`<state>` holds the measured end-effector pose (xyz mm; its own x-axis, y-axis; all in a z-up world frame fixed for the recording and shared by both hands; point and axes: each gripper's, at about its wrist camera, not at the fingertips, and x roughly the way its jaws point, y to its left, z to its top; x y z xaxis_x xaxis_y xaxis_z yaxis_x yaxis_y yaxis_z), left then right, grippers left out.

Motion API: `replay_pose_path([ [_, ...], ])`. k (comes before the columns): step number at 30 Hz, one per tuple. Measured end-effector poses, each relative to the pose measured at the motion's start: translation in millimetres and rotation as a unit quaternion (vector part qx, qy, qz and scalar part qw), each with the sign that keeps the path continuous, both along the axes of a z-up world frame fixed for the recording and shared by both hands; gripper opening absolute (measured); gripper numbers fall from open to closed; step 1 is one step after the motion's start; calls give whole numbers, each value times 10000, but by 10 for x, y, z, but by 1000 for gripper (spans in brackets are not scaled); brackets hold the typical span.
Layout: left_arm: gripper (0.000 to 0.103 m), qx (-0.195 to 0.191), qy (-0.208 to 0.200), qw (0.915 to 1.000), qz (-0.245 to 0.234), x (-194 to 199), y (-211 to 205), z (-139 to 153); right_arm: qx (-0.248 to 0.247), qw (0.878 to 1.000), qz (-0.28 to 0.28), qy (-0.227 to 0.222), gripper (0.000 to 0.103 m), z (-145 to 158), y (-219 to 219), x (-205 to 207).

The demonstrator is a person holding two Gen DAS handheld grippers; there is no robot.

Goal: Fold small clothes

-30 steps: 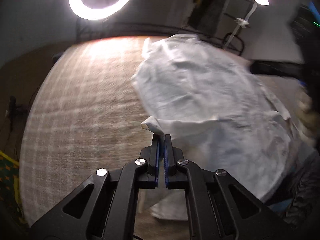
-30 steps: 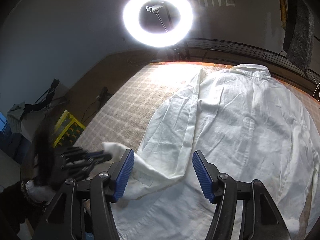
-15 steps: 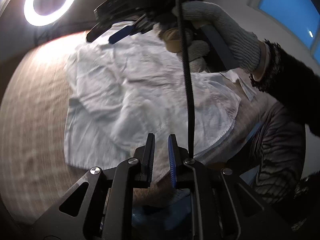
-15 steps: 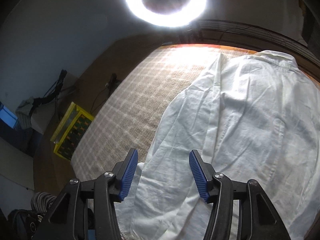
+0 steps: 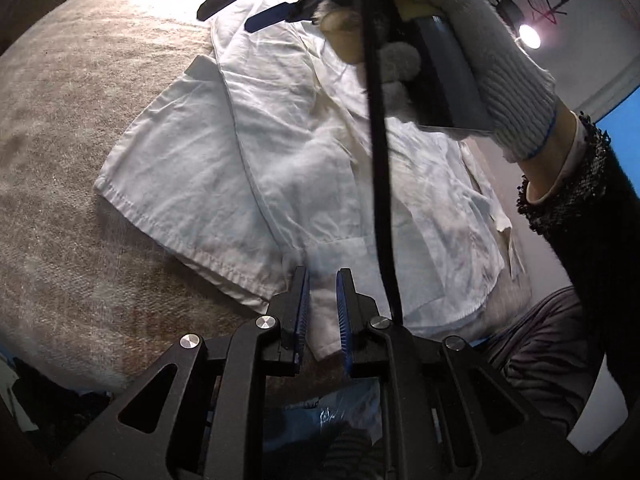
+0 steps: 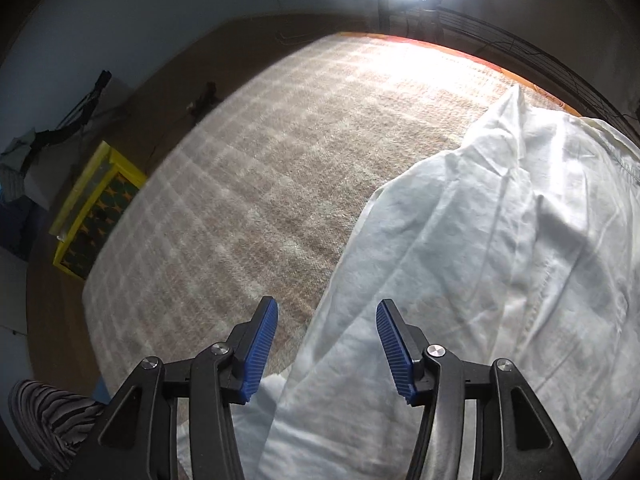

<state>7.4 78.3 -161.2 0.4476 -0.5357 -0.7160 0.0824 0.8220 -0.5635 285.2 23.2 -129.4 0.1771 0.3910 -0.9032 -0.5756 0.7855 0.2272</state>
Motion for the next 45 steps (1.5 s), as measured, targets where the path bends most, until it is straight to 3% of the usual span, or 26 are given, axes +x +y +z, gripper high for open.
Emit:
replay_pose_path([
  [3, 12, 84, -75, 9999, -1, 17, -79, 6, -182, 9998, 48, -88, 53, -39, 132, 19],
  [6, 12, 169, -126, 9998, -63, 43, -160, 13, -520, 9983, 101, -228, 42, -103, 228, 39],
  [9, 2, 325, -171, 9993, -90, 45, -214, 30, -747, 9966, 69, -337, 26, -167, 242, 71],
  [11, 0, 220, -158, 9996, -58, 47, -223, 29, -794, 9958, 8, -453, 3, -161, 218, 99],
  [12, 0, 177, -147, 9997, -52, 44, -226, 38, -738, 9963, -19, -441, 0, -154, 204, 110],
  [20, 0, 177, -368, 9992, 5, 15, -111, 194, -35, 9986, -425, -302, 0, 49, -80, 219],
  [26, 0, 532, -580, 9966, 260, 3, 179, 378, 471, 9945, -821, -454, 0, 320, -191, 381],
  [31, 0, 183, -182, 9991, 346, 131, 313, 200, 658, 9923, -975, -379, 0, 339, -256, 481],
  [33, 0, 275, -34, 9993, 232, 177, 261, 102, 646, 9938, -867, -244, 0, 247, -199, 494],
  [38, 23, 439, 114, 9989, 99, 273, 82, -21, 530, 9954, -761, -252, 0, 174, -148, 463],
  [40, 26, 461, 76, 9989, 86, 279, 46, -9, 569, 9950, -777, -252, 0, 194, -168, 474],
  [42, 25, 553, -17, 9984, 81, 269, 8, -16, 598, 9947, -804, -234, 0, 194, -195, 487],
  [43, 8, 683, -74, 9976, 61, 257, -17, -16, 599, 9946, -812, -227, 0, 190, -202, 498],
  [44, 0, 762, -76, 9971, 24, 261, -31, -24, 599, 9946, -814, -217, 0, 179, -199, 501],
  [45, 0, 703, -61, 9975, 31, 271, -85, -42, 587, 9947, -817, -214, 0, 171, -203, 504],
])
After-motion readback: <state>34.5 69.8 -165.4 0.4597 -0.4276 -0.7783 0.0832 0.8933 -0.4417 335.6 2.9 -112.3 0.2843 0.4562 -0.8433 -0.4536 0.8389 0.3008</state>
